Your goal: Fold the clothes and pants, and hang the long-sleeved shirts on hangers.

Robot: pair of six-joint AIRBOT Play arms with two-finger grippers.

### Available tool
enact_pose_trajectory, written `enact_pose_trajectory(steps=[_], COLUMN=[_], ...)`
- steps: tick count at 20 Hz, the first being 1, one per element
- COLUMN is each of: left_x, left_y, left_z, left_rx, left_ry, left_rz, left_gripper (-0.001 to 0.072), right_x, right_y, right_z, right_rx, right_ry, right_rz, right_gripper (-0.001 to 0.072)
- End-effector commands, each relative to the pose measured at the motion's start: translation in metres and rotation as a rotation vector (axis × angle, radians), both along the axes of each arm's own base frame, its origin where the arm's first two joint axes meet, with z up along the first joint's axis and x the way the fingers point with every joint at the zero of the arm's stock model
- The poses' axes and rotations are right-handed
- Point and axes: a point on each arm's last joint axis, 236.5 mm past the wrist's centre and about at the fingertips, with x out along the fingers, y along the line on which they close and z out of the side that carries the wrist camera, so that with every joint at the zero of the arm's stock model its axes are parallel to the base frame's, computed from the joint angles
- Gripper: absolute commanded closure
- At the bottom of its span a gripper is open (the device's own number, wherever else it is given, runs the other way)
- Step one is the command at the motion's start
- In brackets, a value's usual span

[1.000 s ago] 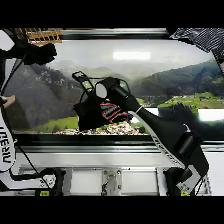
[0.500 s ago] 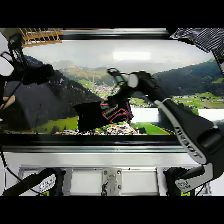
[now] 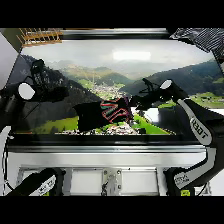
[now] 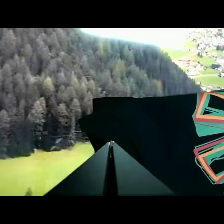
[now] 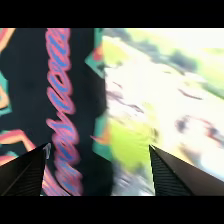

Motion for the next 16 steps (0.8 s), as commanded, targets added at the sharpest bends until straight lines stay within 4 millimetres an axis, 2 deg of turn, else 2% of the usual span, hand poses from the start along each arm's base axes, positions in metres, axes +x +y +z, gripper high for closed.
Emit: enact_pose_trajectory(steps=[1,2,3,4,5,6,7,8,9,11,12,13,14,15,16], left_x=[-0.001,-0.001,-0.002,-0.002,-0.003,-0.004,-0.005,-0.006,-0.007,-0.011,-0.014,-0.016,-0.017,-0.018,-0.019], left_y=[-0.01,-0.012,-0.015,-0.017,-0.02,-0.024,-0.027,-0.032,-0.038,-0.052,-0.061,-0.07,-0.077,-0.086,-0.093], left_z=[-0.003,-0.003,-0.003,-0.003,-0.003,-0.003,-0.003,-0.003,-0.003,-0.003,-0.003,-0.002,-0.001,0.0,0.001], left_rx=[-0.003,-0.002,-0.002,-0.002,-0.003,-0.003,-0.003,-0.003,-0.004,-0.012,-0.013,-0.014,-0.016,-0.02,-0.027], left_ry=[-0.013,-0.012,-0.012,-0.012,-0.011,-0.009,-0.008,-0.009,-0.01,-0.008,-0.009,-0.014,-0.021,-0.029,-0.032], left_rz=[-0.021,-0.027,-0.034,-0.04,-0.047,-0.057,-0.065,-0.078,-0.092,-0.115,-0.139,-0.16,-0.178,-0.194,-0.201], left_gripper=[0.0701,0.0701,0.0701,0.0701,0.0701,0.0701,0.0701,0.0701,0.0701,0.0701,0.0701,0.0701,0.0701,0.0701,0.0701], right_x=[-0.006,-0.01,-0.014,-0.015,-0.016,-0.012,-0.005,0.006,0.019,0.04,0.043,0.038,0.029,0.017,0.002], right_y=[0.043,0.053,0.06,0.065,0.067,0.063,0.05,0.025,-0.01,-0.114,-0.168,-0.227,-0.276,-0.322,-0.358], right_z=[-0.004,-0.005,-0.007,-0.007,-0.005,0.001,0.009,0.017,0.028,0.065,0.085,0.104,0.119,0.13,0.134], right_rx=[0.159,0.171,0.166,0.165,0.165,0.162,0.128,0.055,-0.046,-0.304,-0.417,-0.527,-0.598,-0.633,-0.638], right_ry=[0.028,0.031,0.023,0.003,-0.011,-0.029,-0.059,-0.093,-0.135,-0.231,-0.265,-0.286,-0.291,-0.279,-0.252], right_rz=[0.018,0.037,0.058,0.08,0.092,0.089,0.077,0.049,0.002,-0.181,-0.284,-0.399,-0.505,-0.623,-0.74], right_gripper=[-0.0008,-0.0006,0.0027,0.0318,0.0678,0.0696,0.0696,0.0696,0.0696,0.0696,0.0696,0.0696,0.0696,0.0696,0.0696])
